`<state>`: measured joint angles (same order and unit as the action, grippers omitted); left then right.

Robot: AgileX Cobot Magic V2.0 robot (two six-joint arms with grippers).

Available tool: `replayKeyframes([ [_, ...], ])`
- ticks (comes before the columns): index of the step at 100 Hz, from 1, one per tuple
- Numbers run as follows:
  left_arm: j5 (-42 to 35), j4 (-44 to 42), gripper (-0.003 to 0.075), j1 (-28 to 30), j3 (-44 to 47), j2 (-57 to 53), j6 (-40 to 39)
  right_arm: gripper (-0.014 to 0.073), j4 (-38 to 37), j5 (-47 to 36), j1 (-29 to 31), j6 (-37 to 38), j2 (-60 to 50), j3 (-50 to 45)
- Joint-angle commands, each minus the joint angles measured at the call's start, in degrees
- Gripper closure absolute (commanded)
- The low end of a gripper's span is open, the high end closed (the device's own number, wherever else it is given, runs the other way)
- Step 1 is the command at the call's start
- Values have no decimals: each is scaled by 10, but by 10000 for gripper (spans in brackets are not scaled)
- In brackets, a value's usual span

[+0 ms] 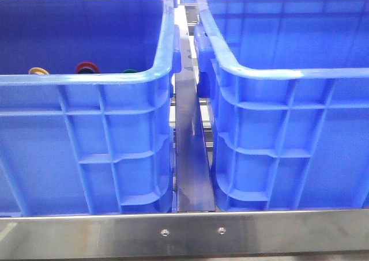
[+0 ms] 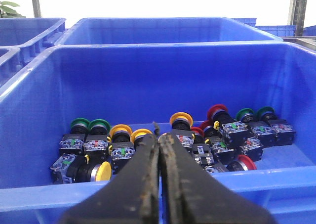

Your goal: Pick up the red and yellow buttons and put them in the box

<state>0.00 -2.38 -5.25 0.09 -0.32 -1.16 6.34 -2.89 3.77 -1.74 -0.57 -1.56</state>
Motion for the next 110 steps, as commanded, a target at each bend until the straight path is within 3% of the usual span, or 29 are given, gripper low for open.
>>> replayKeyframes([
  [1,-49,6,739,1,25,-18,-1,661,-6,-49,-2,-1,-14,7],
  [32,-58,12,739,1,19,-18,-2,661,-6,-49,-2,-1,-14,7],
  [48,-31,91,739,1,-34,-14,-2,661,-6,-49,-2,-1,-14,7],
  [67,138,88,739,1,-193,41,-1,661,-6,-49,-2,-1,-14,7],
  [98,438,32,739,1,-459,241,1,661,-6,-49,-2,-1,-14,7],
  [110,478,32,739,1,-511,306,1,661,-6,-49,-2,-1,-14,7],
])
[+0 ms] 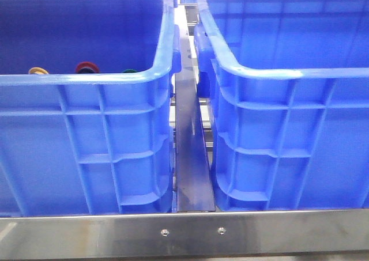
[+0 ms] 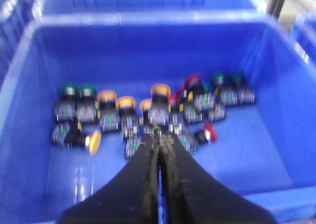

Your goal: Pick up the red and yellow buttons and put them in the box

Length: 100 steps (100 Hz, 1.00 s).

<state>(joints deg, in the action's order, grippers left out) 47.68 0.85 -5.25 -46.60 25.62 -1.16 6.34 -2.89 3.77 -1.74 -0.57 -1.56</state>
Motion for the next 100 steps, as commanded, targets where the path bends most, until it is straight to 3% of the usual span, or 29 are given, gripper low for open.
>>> replayKeyframes([
  [1,1,0,739,1,-45,50,1,661,-6,-49,-2,-1,-14,7],
  [40,19,1,716,1,-52,132,1,661,-6,-49,-2,-1,-14,7],
  [49,19,1,627,1,-52,132,1,661,-6,-49,-2,-1,-14,7],
  [66,18,1,353,1,-52,132,1,661,-6,-49,-2,-1,-14,7],
  [78,18,1,204,1,-51,132,1,661,-6,-49,-2,-1,-14,7],
  [100,-6,37,183,-3,-51,145,1,661,-6,-49,-2,-1,-14,7],
])
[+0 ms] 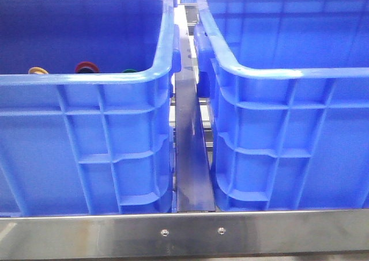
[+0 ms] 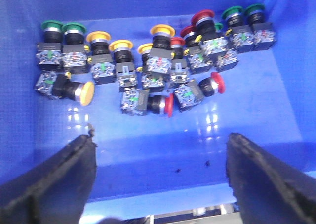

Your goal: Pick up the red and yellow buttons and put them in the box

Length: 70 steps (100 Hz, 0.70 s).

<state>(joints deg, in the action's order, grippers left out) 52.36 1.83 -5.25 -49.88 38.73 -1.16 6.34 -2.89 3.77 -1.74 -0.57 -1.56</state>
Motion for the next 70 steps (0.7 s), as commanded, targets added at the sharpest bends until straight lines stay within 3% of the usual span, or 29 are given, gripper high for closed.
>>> replayKeyframes([
  [1,-54,32,183,-4,-18,16,2,661,-6,-49,-2,-1,-14,7],
  [19,-91,92,185,-43,-19,100,30,661,-6,-49,-2,-1,-14,7],
  [46,-157,86,185,-151,-82,285,-9,661,-6,-49,-2,-1,-14,7],
  [70,-167,-45,186,-214,-210,452,-165,661,-6,-49,-2,-1,-14,7],
])
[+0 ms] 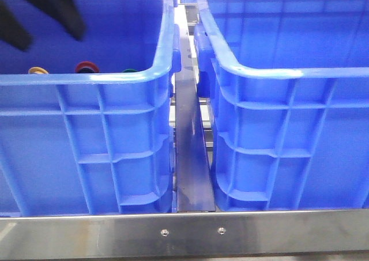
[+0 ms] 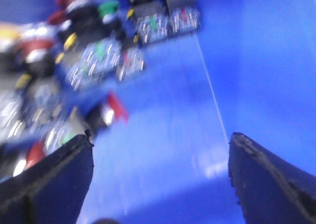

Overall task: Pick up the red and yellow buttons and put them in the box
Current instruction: 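Lower the left gripper into the button bin and grasp a red-capped button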

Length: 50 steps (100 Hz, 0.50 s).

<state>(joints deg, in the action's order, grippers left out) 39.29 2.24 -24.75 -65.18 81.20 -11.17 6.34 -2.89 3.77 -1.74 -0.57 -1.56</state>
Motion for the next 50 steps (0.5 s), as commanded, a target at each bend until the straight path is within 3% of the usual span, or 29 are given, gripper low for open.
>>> replayKeyframes([
  [1,-36,-59,186,-20,-65,36,-65,661,-6,-49,-2,-1,-14,7],
  [28,23,-259,186,-43,-163,134,-274,661,-6,-49,-2,-1,-14,7],
  [50,33,-305,188,-43,-169,149,-326,661,-6,-49,-2,-1,-14,7],
])
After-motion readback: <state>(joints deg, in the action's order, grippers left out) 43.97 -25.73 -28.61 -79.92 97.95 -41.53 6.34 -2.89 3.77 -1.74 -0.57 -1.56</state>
